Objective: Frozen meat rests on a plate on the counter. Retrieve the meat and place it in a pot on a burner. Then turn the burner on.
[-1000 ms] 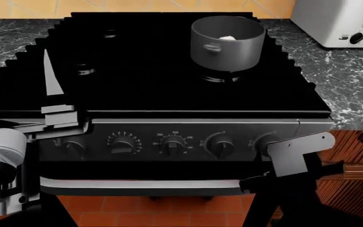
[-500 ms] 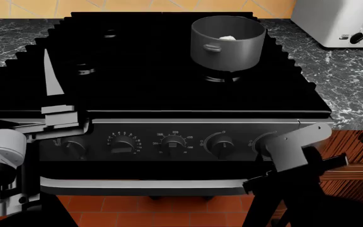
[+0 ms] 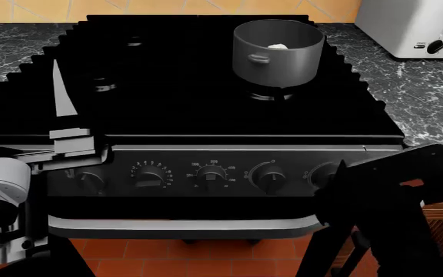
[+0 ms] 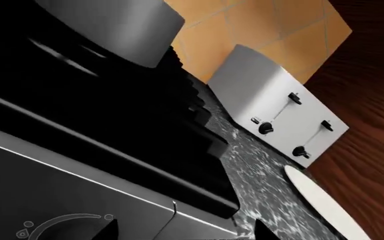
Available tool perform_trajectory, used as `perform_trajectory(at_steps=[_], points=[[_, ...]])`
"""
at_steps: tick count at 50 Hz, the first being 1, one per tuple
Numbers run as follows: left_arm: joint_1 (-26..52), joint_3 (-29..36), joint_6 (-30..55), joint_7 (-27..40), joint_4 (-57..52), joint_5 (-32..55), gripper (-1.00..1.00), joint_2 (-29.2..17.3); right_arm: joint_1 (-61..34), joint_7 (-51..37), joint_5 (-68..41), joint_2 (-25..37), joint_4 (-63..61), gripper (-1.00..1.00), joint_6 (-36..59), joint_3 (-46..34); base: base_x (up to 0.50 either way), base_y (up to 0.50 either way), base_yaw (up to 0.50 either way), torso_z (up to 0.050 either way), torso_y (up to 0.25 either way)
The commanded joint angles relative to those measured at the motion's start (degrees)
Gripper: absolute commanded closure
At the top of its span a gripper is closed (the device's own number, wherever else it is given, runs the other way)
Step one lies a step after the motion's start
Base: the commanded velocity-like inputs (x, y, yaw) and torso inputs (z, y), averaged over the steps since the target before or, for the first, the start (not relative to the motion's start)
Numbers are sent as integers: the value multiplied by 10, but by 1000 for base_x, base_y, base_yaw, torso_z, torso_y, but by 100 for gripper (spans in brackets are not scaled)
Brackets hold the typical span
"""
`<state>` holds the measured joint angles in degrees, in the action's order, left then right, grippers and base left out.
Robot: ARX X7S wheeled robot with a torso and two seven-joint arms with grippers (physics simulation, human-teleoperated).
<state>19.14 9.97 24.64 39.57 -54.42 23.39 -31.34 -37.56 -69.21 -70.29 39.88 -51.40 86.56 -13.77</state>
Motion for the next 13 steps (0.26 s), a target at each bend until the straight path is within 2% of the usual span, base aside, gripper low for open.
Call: perform_trajectory(at_steps=[1,9,13], points=[[1,2,-1,2,0,2,-100,-2,12,-62,-47,17,-36,-100,-5,19,0,0,0,0,0],[0,2,-4,3,1,1,-100,-3,22,-92,-79,24,-55,-100,-22,31,0,0,0,0,0],[0,3,-4,4,0,1,-100,-4,43,-72,-48,31,-72,-100,-58,39,0,0,0,0,0]])
